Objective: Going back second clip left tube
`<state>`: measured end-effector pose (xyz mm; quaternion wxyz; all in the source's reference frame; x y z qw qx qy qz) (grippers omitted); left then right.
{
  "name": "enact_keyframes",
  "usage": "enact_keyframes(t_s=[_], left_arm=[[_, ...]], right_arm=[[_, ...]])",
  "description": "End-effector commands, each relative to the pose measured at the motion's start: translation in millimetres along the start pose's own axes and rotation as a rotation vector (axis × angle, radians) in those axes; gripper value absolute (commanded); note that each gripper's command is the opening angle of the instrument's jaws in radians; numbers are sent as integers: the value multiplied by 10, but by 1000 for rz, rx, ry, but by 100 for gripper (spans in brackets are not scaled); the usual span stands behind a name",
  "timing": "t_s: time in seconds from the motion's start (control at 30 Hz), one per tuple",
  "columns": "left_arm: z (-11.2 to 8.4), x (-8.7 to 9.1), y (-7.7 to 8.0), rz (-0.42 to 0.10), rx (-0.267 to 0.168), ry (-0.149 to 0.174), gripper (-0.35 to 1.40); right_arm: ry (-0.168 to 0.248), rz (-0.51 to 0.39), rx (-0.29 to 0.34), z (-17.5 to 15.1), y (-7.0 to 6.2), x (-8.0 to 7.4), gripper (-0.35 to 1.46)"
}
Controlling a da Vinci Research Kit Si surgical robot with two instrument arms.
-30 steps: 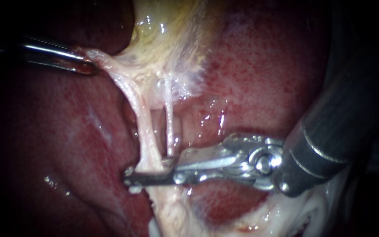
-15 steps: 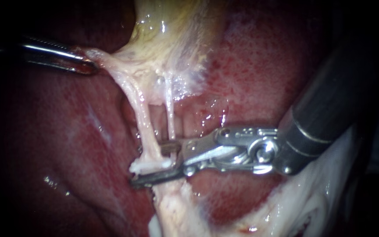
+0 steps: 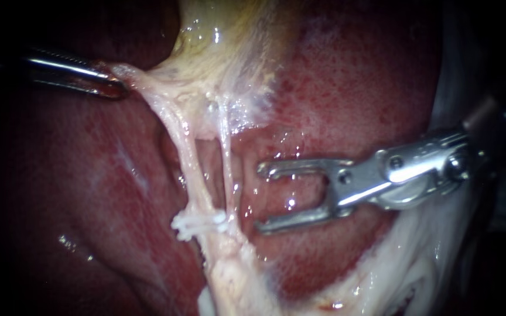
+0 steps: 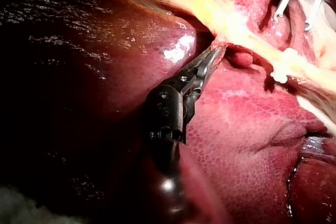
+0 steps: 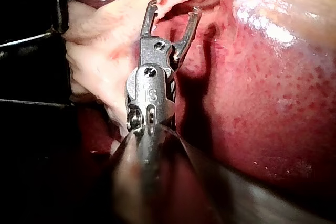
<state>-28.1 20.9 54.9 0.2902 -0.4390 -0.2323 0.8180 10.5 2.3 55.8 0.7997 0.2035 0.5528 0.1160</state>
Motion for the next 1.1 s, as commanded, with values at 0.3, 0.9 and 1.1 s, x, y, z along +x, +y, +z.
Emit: enact_keyframes(t_s=[0.3, 0.9, 1.1], left_arm=[[5, -1, -2, 0, 3, 1, -35], [61, -29, -10, 16, 2, -2, -35], [60, -29, -10, 16, -2, -2, -35]], right_arm=[[-4, -21, -18, -44, 4, 0, 50], [-4, -23, -15, -47, 2, -2, 50], [-4, -23, -15, -47, 1, -1, 50]])
